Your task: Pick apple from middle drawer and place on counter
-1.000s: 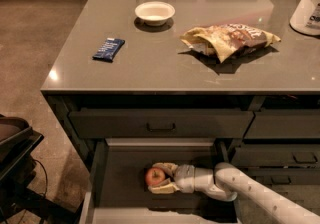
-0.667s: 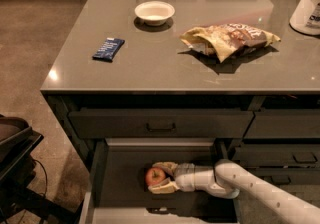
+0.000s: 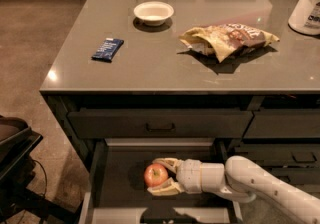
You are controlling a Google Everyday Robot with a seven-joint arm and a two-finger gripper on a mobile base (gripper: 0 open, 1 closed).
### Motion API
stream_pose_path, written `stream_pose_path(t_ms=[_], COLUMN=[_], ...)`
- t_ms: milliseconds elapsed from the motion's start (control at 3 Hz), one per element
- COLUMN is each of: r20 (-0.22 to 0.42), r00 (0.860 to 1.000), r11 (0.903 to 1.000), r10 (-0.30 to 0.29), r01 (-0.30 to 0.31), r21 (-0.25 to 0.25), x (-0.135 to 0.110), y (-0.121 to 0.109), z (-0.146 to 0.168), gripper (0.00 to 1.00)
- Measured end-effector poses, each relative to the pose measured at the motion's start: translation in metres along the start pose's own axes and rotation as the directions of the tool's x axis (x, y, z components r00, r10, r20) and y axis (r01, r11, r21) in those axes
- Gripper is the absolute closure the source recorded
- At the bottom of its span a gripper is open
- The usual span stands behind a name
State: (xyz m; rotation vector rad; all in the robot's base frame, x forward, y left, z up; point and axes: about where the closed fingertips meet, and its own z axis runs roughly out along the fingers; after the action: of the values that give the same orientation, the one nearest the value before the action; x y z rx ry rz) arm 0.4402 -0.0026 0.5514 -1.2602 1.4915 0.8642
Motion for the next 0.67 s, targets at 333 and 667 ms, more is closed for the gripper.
stream_pose_path(t_ms=[333,667], r20=[-0.057,-0.088], r00=[0.998,0.995], r11=[0.9969,0.9934], r10=[-0.033,-0.051], r01=[0.037,0.06], r21=[0.069,0.098], x=[-0.042,-0.051], y=[0.02,0.023], z=[-0.032,-0.048], gripper=[1.0,1.0])
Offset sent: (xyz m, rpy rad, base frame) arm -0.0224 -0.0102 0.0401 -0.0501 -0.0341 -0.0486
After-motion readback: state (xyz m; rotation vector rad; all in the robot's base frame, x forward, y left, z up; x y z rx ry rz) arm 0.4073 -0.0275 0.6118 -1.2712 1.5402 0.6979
